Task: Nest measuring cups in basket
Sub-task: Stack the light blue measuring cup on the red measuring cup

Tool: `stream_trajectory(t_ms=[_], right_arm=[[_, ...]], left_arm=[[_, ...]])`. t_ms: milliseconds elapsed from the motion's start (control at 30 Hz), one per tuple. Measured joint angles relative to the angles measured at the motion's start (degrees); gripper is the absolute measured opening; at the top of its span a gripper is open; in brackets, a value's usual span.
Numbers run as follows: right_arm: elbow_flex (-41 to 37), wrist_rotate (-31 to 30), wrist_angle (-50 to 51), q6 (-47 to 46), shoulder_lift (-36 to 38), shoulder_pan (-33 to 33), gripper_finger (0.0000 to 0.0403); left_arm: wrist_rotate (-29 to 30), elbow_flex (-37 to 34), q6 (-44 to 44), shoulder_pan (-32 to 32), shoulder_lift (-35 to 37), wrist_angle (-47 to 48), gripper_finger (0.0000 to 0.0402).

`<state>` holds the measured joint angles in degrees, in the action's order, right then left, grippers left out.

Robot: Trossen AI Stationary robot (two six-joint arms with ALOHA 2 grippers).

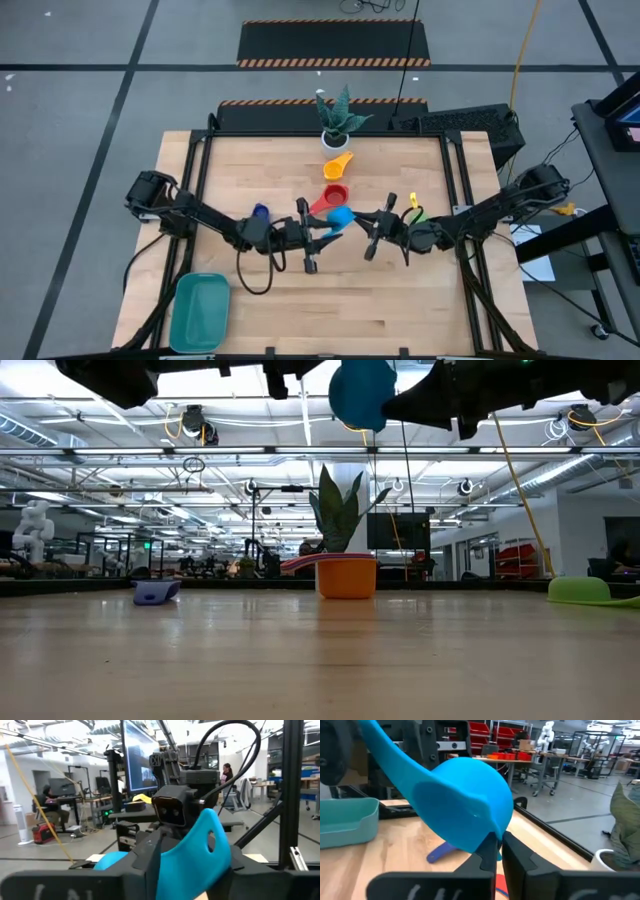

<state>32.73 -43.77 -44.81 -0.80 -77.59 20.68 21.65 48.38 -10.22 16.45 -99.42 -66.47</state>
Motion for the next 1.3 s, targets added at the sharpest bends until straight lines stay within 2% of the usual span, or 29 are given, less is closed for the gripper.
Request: stream_trajectory(t_ms=[167,367,500,667,900,1033,1167,1300], right_arm=[[0.0,-1.2,4.7,-0.3,2.4,0.0,0.0001],[0.0,-3.1,12.0,-1.5,5.6,0.0,0.0],[0.0,-5.8,17.3,-3.4,7.2,0.0,0.0],[0.0,-6.2,21.5,-4.7,7.8,-0.5,0.0],[0.0,-5.2,27.1,-7.4,7.7,-2.0,0.0],[0.0,0.4,28.0,-9.2,7.7,-4.1,0.0],[0.0,4.9,30.0,-12.2,7.7,-6.0,0.0],[0.0,5.4,33.2,-14.5,7.7,-6.9,0.0]], left_arm=[[5.2,0.0,-2.3,0.7,0.1,2.4,0.0144],[14.5,0.0,-4.3,2.0,1.6,8.6,0.0158],[16.4,0.0,-2.7,2.0,4.0,14.9,0.0165],[16.3,0.0,2.6,1.0,7.3,24.2,0.0165],[7.1,0.0,14.7,-2.7,11.7,37.8,0.0165],[1.4,0.0,19.5,-4.8,12.4,42.1,0.0166],[-1.9,0.0,23.9,-6.7,12.4,46.1,0.0166],[-5.2,0.0,25.9,-7.9,12.4,48.5,0.0166]])
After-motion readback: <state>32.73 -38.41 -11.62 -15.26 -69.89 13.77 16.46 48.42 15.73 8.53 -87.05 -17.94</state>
